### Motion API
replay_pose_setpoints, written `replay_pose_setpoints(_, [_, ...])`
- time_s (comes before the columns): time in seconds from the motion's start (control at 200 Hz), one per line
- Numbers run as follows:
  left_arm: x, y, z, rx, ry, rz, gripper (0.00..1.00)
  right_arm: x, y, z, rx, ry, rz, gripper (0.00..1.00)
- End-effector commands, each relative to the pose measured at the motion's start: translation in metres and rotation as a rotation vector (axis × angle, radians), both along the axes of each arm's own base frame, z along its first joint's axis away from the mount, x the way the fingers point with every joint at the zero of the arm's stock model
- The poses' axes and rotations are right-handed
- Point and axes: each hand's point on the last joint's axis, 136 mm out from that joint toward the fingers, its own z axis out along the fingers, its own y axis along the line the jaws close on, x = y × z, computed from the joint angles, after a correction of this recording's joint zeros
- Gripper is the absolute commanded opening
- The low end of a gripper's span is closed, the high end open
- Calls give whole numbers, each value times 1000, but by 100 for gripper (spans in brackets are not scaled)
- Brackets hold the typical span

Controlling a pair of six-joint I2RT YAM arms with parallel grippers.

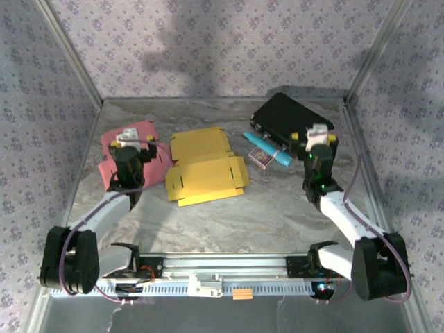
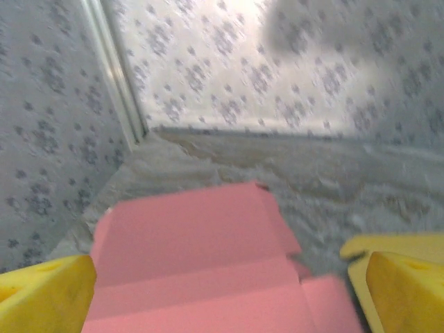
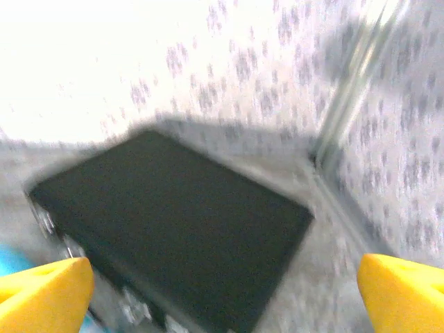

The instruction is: Fold the paper box

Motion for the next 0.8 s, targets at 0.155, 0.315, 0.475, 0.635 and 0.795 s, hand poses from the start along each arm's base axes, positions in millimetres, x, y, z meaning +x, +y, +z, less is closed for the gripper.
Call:
replay_pose_setpoints(0.155, [3, 9, -32, -635, 507, 164, 95, -2, -10, 23, 796, 471, -173, 99])
replay_pose_setpoints(0.315, [-2, -48, -63, -637, 714, 16, 66, -15, 68, 11, 666, 573, -25, 99])
replay_pose_setpoints(0.475, [-24, -93, -93, -605, 863, -73, 47, -45, 128, -40, 872, 715, 26, 99])
replay_pose_setpoints(0.635, [-44, -113, -125, -605, 978, -98, 35, -73, 163, -108, 1084, 873, 21, 73])
replay_pose_setpoints(0.795, [-47, -122, -146, -641, 1028, -111, 34, -84, 200, -147, 1151, 1007, 53, 71])
